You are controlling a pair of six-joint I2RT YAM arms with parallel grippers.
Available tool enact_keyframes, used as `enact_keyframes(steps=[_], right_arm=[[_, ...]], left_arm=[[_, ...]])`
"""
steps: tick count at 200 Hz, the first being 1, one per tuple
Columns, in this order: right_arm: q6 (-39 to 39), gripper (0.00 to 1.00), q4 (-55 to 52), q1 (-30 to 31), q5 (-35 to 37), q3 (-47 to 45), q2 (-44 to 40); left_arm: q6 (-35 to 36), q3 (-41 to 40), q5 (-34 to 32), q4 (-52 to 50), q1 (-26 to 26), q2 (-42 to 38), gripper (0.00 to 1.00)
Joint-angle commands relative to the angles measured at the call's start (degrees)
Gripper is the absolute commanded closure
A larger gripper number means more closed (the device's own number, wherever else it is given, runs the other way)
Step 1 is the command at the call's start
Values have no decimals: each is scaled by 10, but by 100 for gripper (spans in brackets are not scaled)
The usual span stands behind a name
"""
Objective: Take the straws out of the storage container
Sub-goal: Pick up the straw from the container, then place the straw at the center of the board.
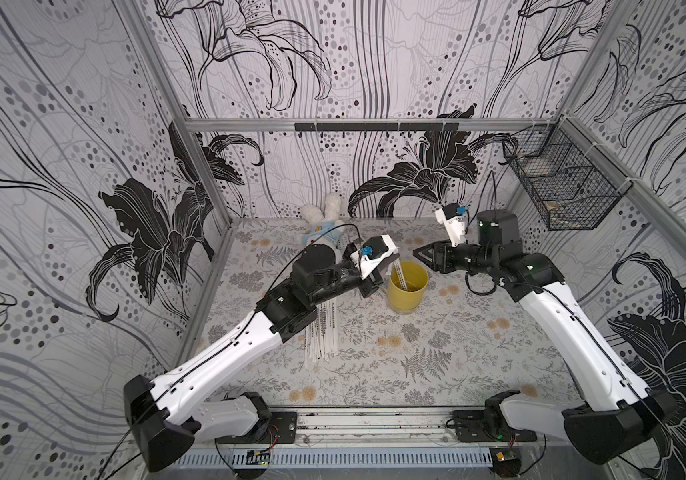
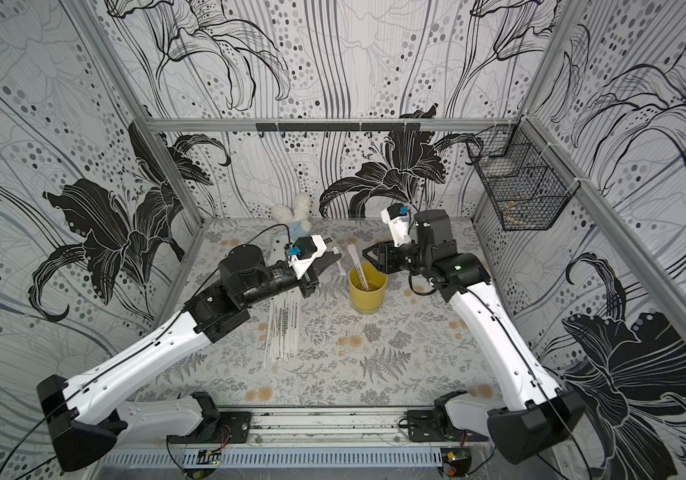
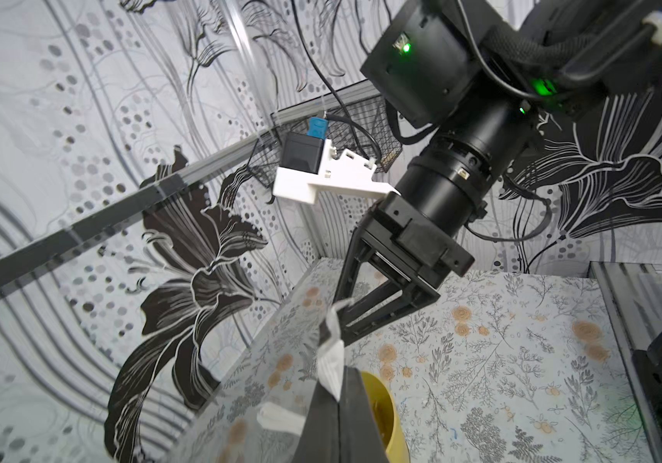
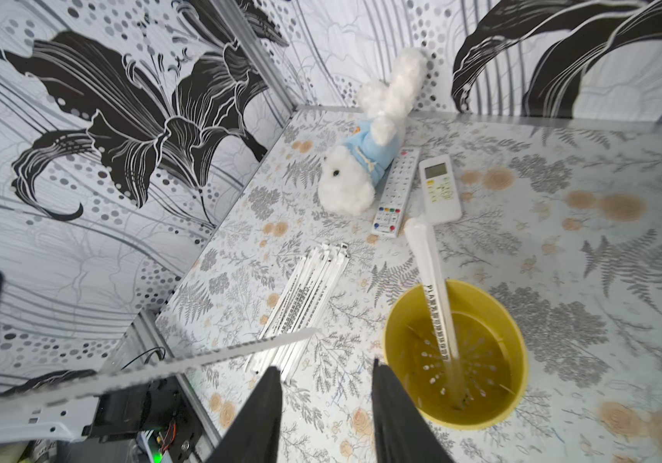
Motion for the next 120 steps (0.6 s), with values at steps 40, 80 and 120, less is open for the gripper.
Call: enact_keyframes(steps=[40,80,120], right_arm=[[15,59,36,109,-22,-7,61],[20,64,57,119,-32,-20,77],[13,67,60,119,-29,-39,82]], left_arm=[[-167,60,-175,-329,23,-29,99],[-258,65,-8,-432,194,36,99],[-242,44,125,-475,285,141,100]])
